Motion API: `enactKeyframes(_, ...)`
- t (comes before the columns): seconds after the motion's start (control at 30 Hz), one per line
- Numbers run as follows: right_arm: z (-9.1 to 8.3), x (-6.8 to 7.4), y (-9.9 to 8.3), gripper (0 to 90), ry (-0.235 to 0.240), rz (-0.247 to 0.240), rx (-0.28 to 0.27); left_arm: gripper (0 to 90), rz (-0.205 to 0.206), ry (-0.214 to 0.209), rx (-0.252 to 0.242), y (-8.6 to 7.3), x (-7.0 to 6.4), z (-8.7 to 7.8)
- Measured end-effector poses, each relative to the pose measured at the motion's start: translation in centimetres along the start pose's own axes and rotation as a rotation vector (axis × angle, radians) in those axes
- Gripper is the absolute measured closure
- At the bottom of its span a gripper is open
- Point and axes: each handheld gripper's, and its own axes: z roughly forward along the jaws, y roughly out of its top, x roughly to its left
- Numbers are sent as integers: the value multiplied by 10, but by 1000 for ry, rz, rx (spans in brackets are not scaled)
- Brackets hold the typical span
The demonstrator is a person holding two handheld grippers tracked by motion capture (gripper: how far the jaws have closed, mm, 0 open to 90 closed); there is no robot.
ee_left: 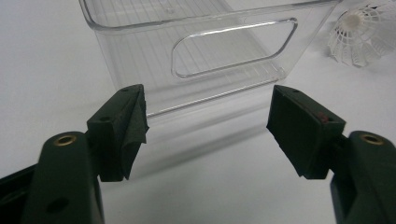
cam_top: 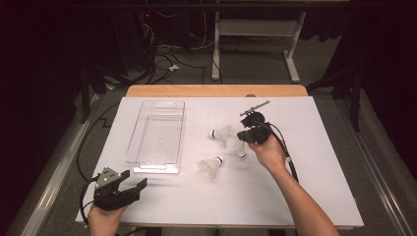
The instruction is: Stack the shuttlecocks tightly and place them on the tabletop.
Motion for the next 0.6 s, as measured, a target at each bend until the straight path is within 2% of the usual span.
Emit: enactKeyframes(0.6,-15,-16,-18,839,-4,31,10,294,-3,1,4,0,0,0)
